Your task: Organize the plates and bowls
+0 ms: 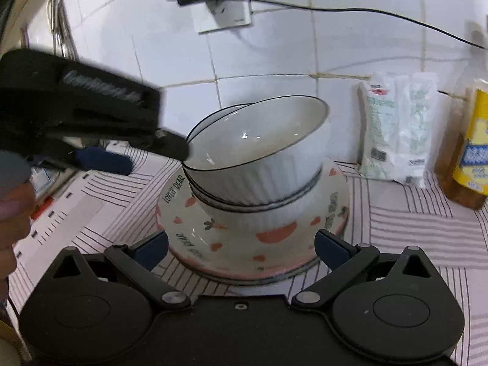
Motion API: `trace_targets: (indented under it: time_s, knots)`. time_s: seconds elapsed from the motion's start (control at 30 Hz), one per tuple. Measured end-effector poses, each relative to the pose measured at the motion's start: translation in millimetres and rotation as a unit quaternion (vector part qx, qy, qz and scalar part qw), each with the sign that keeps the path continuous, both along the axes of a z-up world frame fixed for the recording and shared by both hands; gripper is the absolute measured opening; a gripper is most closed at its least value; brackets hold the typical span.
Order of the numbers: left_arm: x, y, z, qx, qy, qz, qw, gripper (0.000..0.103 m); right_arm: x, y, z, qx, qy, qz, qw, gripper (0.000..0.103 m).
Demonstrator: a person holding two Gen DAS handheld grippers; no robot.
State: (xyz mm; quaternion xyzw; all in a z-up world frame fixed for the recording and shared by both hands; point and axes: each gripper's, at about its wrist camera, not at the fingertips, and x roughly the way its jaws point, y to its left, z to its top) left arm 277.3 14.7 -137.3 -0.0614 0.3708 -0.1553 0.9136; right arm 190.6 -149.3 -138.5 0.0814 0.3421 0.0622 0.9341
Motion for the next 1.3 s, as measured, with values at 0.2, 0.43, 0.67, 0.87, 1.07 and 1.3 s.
trace_targets:
  time_s: [0.2,0.43,0.67,0.87,1.07,1.3]
  knots:
    - [-33.3,22.8,13.5,0.030,-0.024,0.005,0.9992,0.065,-31.2,-12.8,8.0,-0.017,-0.024,-0.063,0.998,0.103]
    - [-69.8,43.2,32.4,0.042,-0.019,0.024,0.9987,0.065,-59.0,-34.7,36.0,-0.020,-0.005,-0.121,0.992,0.103]
    - [-102.7,60.7,57.1,0.046,-0.025,0.032,0.9981,0.067,-82.3,-41.4,78.3,-0.019,0.005,-0.127,0.992,0.103]
    - [-129.6,63.8,69.0,0.062,-0.029,0.031,0.9972,0.067,-108.5,-31.8,107.7,-0.043,0.004,-0.119,0.992,0.103]
    - [-155.7,63.9,78.2,0.075,-0.038,0.027,0.9961,0.071,-133.7,-17.3,122.4,-0.078,-0.005,-0.122,0.989,0.103]
    - [-188.6,59.4,84.8,0.113,-0.060,0.015,0.9917,0.076,-152.3,-3.3,130.0,-0.080,-0.009,-0.126,0.989,0.103]
